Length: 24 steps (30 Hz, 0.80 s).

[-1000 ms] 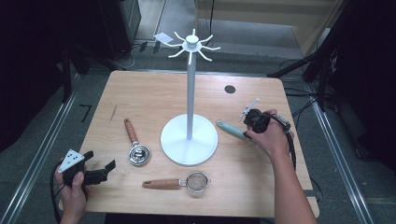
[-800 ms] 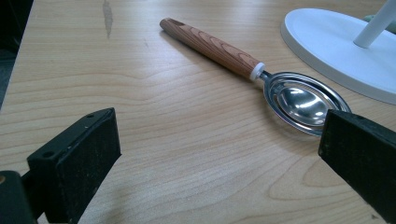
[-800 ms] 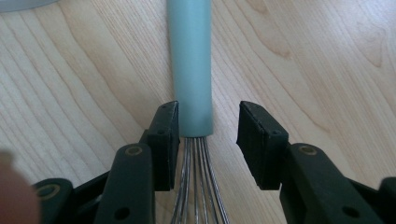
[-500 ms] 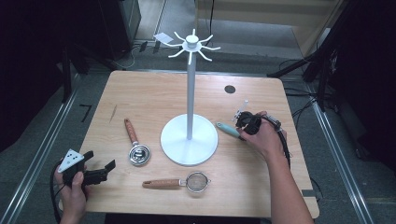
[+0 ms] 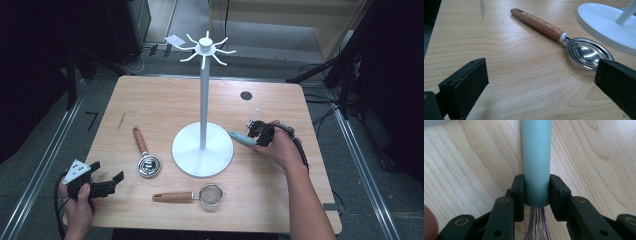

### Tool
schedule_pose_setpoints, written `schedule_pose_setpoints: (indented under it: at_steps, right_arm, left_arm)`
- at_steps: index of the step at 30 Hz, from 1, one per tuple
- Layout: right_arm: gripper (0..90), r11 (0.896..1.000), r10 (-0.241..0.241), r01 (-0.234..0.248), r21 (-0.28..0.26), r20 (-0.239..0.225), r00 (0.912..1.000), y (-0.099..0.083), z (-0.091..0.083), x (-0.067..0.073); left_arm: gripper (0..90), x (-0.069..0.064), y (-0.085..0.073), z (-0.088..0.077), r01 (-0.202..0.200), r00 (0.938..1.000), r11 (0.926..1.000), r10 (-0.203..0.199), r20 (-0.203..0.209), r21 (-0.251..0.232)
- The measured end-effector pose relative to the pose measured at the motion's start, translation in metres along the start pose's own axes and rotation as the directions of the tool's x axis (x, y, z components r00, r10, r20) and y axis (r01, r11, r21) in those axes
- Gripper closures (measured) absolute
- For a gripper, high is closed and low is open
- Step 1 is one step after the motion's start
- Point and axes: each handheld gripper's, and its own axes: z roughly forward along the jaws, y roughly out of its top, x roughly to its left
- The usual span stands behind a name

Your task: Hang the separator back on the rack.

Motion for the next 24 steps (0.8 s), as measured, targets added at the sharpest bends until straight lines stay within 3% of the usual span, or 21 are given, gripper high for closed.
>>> schedule_pose_setpoints:
  at_steps: [4, 8, 16, 20, 24]
  right_arm:
    - [66.4, 0.999, 0.053, -0.053, 0.006, 0.006, 0.9986, 0.0023, 0.0007, 0.0000]
    - [67.8, 0.992, 0.125, -0.124, 0.015, -0.049, 0.9910, -0.0002, 0.0009, -0.0059]
    - [70.6, 0.990, 0.141, -0.139, 0.033, -0.080, 0.9868, 0.0018, 0.0007, -0.0070]
    - [70.8, 0.988, 0.149, -0.147, 0.041, -0.075, 0.9859, 0.0029, 0.0006, -0.0046]
    - [70.9, 0.985, 0.172, -0.171, 0.033, -0.020, 0.9850, 0.0028, -0.0001, -0.0015]
  left_arm:
    - [0.0, -0.0001, 0.0001, 0.0000, 0.001, 1.0000, 1.0000, -0.001, -0.001, 0.002]
    - [0.0, 0.0001, 0.0001, 0.0000, 0.001, 1.0000, 1.0000, -0.001, 0.000, 0.003]
    - [0.0, 0.0000, 0.0001, 0.0005, 0.001, 1.0000, 1.0000, -0.001, 0.005, 0.006]
    - [0.0, 0.0001, 0.0001, 0.0005, 0.002, 1.0000, 1.0000, -0.002, 0.006, 0.005]
    - [0.0, 0.0004, 0.0001, 0.0004, 0.003, 1.0000, 1.0000, -0.003, 0.009, 0.004]
